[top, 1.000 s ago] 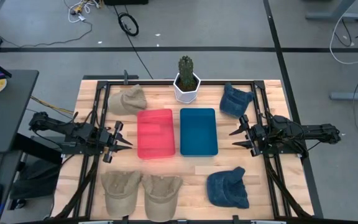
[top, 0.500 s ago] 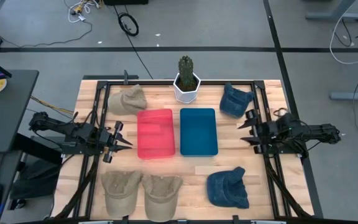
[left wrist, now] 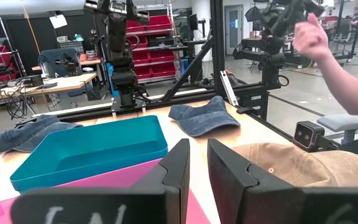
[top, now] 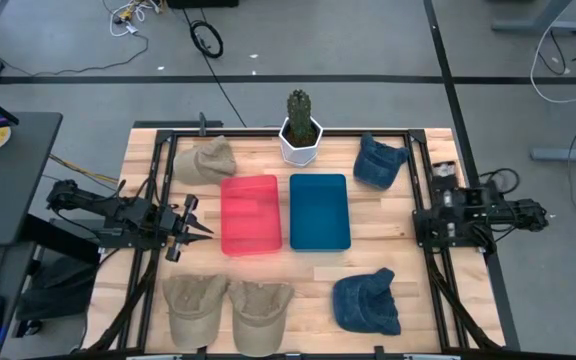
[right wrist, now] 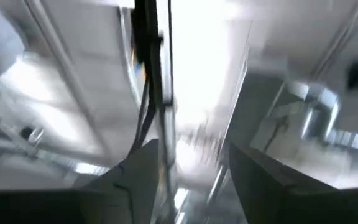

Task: Pick & Place hat
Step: Put the bottom gray cap into the blue bin

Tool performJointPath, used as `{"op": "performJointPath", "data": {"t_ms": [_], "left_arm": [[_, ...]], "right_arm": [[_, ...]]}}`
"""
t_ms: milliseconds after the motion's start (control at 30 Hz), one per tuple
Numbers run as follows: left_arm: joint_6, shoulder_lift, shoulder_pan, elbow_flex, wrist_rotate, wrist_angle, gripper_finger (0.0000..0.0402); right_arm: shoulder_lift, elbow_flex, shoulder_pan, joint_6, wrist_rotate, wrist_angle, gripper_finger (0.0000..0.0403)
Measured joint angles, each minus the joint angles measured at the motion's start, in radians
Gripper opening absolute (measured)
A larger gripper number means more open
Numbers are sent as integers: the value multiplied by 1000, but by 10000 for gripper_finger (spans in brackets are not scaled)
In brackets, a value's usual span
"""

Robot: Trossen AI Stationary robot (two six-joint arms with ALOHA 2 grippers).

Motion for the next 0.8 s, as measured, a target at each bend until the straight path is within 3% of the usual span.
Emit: {"op": "performJointPath", "data": {"t_ms": [233,333,433,567,800], "left_arm": [[0,0,0,0,0,0,60],[0,0,0,0,0,0,60],[0,0,0,0,0,-1,60],[0,0,0,0,1,-1,60],[0,0,0,0,0,-1,60]], "right_arm": [[0,1,0,-99,-7,455,194],[-9,51,0,-155,-19,507,194],[1,178,0,-193,-44,456,194],[79,400,0,-203,-72,256,194],[358,868,0,-287,-69,-163,194]]}}
